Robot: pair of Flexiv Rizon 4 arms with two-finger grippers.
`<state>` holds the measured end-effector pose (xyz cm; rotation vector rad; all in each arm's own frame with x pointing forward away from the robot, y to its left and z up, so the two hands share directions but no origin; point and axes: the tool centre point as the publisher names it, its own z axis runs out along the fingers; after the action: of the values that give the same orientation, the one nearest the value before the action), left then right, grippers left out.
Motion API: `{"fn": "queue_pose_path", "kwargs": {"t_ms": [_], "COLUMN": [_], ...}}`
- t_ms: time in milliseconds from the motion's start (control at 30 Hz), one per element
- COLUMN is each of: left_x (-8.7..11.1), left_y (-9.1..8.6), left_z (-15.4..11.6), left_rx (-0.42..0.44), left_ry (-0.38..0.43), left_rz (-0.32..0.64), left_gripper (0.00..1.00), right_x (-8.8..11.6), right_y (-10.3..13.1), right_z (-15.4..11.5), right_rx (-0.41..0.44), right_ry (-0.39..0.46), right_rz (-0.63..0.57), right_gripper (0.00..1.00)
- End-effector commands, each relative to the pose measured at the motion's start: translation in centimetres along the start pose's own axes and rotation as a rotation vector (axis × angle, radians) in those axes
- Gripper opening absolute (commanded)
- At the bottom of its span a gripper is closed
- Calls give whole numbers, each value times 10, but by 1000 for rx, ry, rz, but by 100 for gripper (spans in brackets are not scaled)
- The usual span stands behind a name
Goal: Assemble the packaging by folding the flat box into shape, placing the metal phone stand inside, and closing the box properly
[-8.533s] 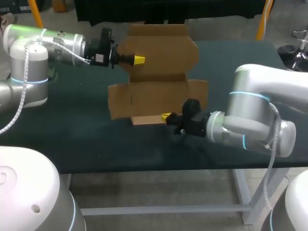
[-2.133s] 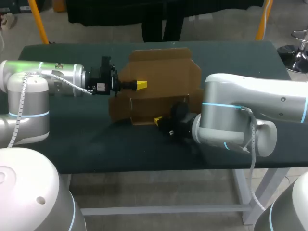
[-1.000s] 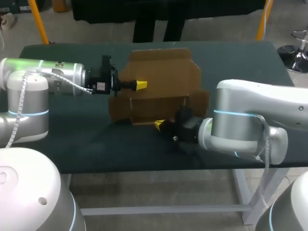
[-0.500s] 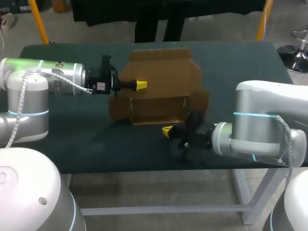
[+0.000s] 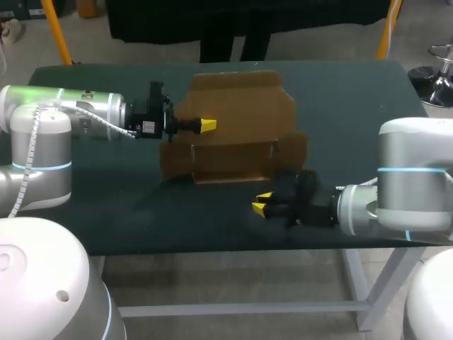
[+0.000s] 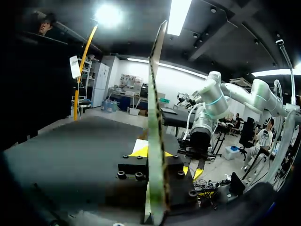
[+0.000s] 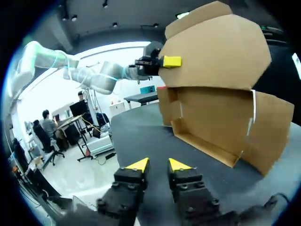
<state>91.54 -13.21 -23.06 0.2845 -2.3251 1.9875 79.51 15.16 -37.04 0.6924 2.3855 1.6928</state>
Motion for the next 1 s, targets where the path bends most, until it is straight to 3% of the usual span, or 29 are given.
{"fn": "queue_pose_path", "kwargs": {"t_ms": [33,400,667,1000], "left_x": [-1,-1,-1,-1], "left_y": [2,2,2,2], "left_z": [0,0,0,0], "left_rx": [-1,-1,-1,-1], "left_ry": [3,3,3,3], "left_rz": [0,0,0,0], "left_gripper": [0,0,0,0], "right_x": [4,8,-2,-18], "right_y": [-2,-12,-17,-27], "right_z": [-38,-86,-119,-134], "right_rx": [-1,19,1,55], "right_ry": [27,-30,-67,-12], "right_rz": [-13,-99,-136,-195], "right_gripper": [34,37,37,42]}}
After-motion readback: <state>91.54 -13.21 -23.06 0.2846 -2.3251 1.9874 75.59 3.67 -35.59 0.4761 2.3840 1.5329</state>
